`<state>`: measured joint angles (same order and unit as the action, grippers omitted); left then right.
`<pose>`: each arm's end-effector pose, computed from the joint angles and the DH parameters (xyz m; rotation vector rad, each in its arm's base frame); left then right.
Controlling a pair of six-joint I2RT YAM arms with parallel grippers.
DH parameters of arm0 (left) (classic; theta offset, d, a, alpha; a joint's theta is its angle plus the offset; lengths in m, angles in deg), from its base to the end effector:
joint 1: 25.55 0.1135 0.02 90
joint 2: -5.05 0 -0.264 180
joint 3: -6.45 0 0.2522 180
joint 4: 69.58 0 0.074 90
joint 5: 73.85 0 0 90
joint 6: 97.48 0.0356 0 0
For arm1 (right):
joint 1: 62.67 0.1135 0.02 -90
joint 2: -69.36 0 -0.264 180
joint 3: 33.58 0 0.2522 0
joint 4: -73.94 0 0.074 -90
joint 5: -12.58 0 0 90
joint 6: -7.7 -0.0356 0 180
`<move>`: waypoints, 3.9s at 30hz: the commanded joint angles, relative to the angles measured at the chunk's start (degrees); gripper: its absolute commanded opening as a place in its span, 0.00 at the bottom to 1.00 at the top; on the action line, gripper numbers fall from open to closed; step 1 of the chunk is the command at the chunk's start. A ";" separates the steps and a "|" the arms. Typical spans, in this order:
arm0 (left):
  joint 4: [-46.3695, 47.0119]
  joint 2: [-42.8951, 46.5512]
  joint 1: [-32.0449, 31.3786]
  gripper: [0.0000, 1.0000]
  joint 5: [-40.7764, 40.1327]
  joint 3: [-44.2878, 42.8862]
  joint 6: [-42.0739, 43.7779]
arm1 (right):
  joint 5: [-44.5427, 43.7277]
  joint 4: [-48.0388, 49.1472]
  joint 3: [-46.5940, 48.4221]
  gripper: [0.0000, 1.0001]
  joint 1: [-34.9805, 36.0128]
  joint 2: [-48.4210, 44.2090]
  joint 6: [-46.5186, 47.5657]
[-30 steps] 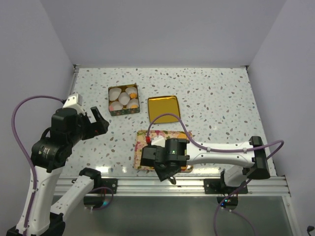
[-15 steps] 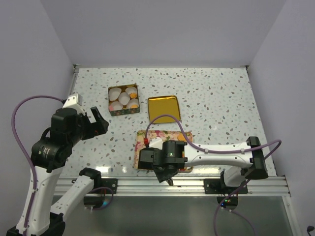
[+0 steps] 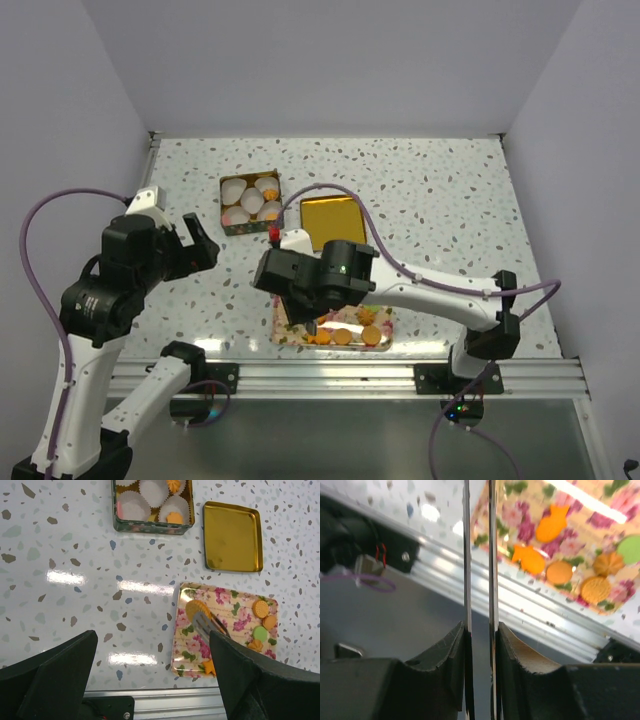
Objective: Pack the cookies
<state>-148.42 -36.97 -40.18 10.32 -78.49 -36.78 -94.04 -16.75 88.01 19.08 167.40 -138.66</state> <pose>0.0949 -0.0210 0.3978 -0.3393 2.1859 -0.3177 0.0574 0.3252 0.3761 -0.5170 2.6590 0.3699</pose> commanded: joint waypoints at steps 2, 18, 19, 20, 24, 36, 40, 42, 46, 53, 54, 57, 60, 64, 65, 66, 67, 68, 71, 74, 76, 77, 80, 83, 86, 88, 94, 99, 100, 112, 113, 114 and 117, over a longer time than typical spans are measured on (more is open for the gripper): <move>-0.49 -1.31 0.04 1.00 -0.68 -3.79 1.70 | -2.89 -4.56 10.80 0.26 -10.18 5.12 8.09; -4.09 -2.02 0.04 1.00 0.46 -8.19 1.00 | 14.24 16.71 38.58 0.26 -27.44 28.60 19.44; -4.26 -1.49 0.13 1.00 0.46 -8.10 0.82 | 14.95 17.94 39.03 0.26 -27.96 30.18 19.36; -4.44 -1.14 0.13 1.00 0.55 -7.93 0.65 | 15.91 20.47 39.30 0.26 -28.14 30.72 18.83; -5.76 -0.26 0.13 1.00 0.12 -7.22 0.12 | 16.45 25.76 39.12 0.26 -29.37 33.26 17.86; -10.42 2.99 0.13 1.00 -2.53 -11.61 0.82 | 17.41 31.93 38.42 0.26 -32.27 39.86 16.19; -10.42 3.09 0.13 1.00 -1.73 -11.62 0.82 | 17.59 32.28 38.42 0.26 -32.36 41.18 15.58; -10.33 3.00 0.04 1.00 -2.00 -11.70 1.00 | 17.68 32.45 38.24 0.27 -32.36 41.70 15.23; -10.33 2.73 0.04 1.00 -2.35 -11.97 1.44 | 17.94 32.80 37.63 0.29 -32.36 42.15 14.61; -10.33 2.82 0.04 1.00 -2.88 -12.76 2.31 | 17.76 32.28 37.28 0.42 -32.45 42.41 14.26; -10.33 2.73 0.04 1.00 -2.96 -12.76 2.40 | 17.50 31.93 37.36 0.45 -32.36 42.32 14.35; -10.33 2.91 0.04 1.00 -3.14 -13.02 2.67 | 17.06 31.40 37.63 0.48 -32.45 42.41 14.26; -10.33 2.91 0.04 1.00 -3.14 -13.55 2.84 | 16.71 30.70 37.63 0.48 -32.36 41.97 14.43; -10.33 3.08 0.13 1.00 -3.05 -13.90 3.11 | 15.75 30.08 37.80 0.48 -32.54 40.48 14.52; -10.42 3.08 0.04 1.00 -3.05 -13.90 3.19 | 15.66 29.91 37.80 0.48 -32.36 40.04 14.61; -10.33 3.08 0.04 1.00 -2.97 -13.90 3.20 | 15.48 29.47 37.89 0.48 -32.54 39.25 14.78; -10.33 3.08 0.04 1.00 -2.96 -13.90 3.20 | 15.31 29.29 37.98 0.48 -32.45 38.64 14.96; -10.33 2.91 0.04 1.00 -2.96 -13.99 3.20 | 14.87 28.94 38.15 0.48 -32.45 38.20 15.05; -10.33 2.47 0.04 1.00 -3.31 -14.25 3.11 | 13.73 27.97 38.59 0.48 -32.54 35.74 15.58; -10.24 2.12 0.04 1.00 -3.49 -14.60 2.85 | 12.85 27.09 39.12 0.48 -32.80 32.75 16.02; -9.89 1.94 0.04 1.00 -3.14 -14.43 2.76 | 12.32 26.39 39.30 0.48 -32.98 30.56 16.28; -9.72 1.85 0.13 1.00 -2.88 -14.34 2.67 | 11.97 26.13 39.38 0.48 -33.24 29.76 16.28; -8.67 1.77 0.04 1.00 -2.26 -13.82 2.32 | 11.35 24.29 39.39 0.48 -33.59 26.60 16.63; -7.61 1.59 0.04 1.00 -1.82 -13.11 1.88 | 9.77 21.74 37.46 0.47 -33.59 21.86 17.16; -6.12 1.68 0.04 1.00 -1.03 -11.53 1.18 | 8.28 19.98 30.79 0.45 -33.50 14.94 17.16; -5.06 1.85 0.04 1.00 -0.16 -9.60 0.39 | 7.31 19.27 22.98 0.44 -33.50 10.53 17.51; 0.39 1.33 0.13 1.00 5.38 -3.89 -1.63 | 4.32 16.46 -0.23 0.43 -33.33 -8.54 18.13; 4.95 0.10 0.04 1.00 7.49 -0.46 -2.69 | 2.74 10.93 -17.00 0.40 -30.44 -22.69 14.36; 5.66 -0.34 0.13 1.00 8.10 -0.02 -2.95 | 1.95 9.79 -19.13 0.40 -27.64 -23.85 13.39; 14.01 -1.13 0.04 1.00 12.06 8.07 -5.50 | -0.87 1.96 -30.23 0.40 -6.45 -28.26 -5.25; 14.28 -1.13 0.04 1.00 12.33 8.77 -5.68 | -0.69 1.61 -29.88 0.40 -5.74 -26.77 -5.51; 14.37 -1.05 0.04 1.00 12.50 8.95 -5.94 | -0.43 1.34 -29.61 0.41 -5.03 -25.98 -5.60; 14.63 -0.87 0.13 1.00 12.59 9.04 -6.30 | -0.08 1.16 -29.43 0.43 -3.01 -23.42 -6.22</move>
<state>-137.87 -38.55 -40.18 21.51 -69.55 -41.59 -92.14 -14.50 57.32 14.58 141.67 -141.28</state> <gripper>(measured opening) 0.997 0.425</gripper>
